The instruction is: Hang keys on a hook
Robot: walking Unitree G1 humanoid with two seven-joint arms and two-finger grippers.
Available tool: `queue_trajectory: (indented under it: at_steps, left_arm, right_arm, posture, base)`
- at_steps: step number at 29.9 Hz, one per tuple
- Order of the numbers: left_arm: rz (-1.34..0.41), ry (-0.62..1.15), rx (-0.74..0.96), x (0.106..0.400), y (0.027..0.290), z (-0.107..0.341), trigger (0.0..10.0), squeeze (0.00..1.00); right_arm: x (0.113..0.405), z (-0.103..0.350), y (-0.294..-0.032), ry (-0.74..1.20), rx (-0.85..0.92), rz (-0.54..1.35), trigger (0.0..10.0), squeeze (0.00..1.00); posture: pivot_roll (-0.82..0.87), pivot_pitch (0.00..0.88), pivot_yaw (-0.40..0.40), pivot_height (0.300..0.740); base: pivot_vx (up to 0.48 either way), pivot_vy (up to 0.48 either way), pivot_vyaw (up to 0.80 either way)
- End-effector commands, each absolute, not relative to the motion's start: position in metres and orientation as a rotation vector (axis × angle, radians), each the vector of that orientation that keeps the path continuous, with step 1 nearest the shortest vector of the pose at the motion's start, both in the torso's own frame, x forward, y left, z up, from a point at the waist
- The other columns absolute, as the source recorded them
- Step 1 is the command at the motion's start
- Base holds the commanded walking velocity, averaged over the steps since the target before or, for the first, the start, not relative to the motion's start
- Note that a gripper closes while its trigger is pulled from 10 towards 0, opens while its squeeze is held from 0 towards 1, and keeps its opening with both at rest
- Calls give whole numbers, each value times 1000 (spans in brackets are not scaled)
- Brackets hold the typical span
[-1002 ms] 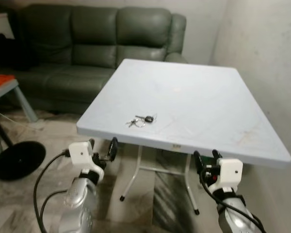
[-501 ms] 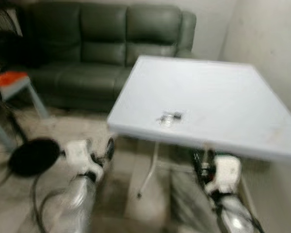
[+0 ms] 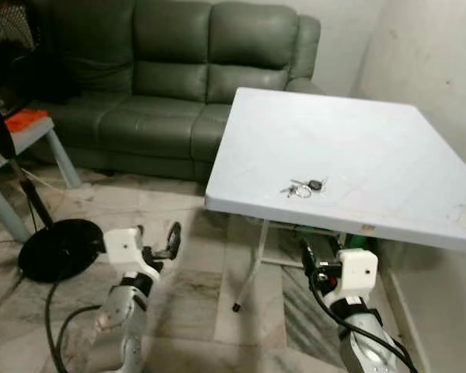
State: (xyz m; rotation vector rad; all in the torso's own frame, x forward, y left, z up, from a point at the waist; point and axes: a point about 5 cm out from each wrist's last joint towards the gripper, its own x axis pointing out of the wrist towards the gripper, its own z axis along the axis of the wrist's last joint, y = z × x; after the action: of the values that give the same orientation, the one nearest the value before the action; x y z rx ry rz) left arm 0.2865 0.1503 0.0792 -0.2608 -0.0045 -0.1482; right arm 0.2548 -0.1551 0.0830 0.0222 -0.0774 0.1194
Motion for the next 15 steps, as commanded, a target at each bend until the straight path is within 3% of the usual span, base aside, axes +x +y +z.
queue_trajectory:
  at_steps: [1, 8, 15]
  left_arm:
    - [-166, -1, -243, 286, 150, 80, 10000, 0]
    - [-173, 2, -254, 285, 150, 80, 10000, 0]
    - [-181, 7, -262, 284, 148, 79, 10000, 0]
  right_arm:
    - [256, 88, -159, -85, 14, 110, 10000, 0]
    - [256, 87, -161, -77, 12, 103, 10000, 0]
    - [255, 87, -160, -76, 8, 110, 10000, 0]
  posture:
    - [-27, 0, -48, 740]
    - [-28, 0, -50, 740]
    - [-28, 0, -53, 740]
  base:
    - [0, 0, 0]
    - [0, 0, 0]
    - [309, 0, 0]
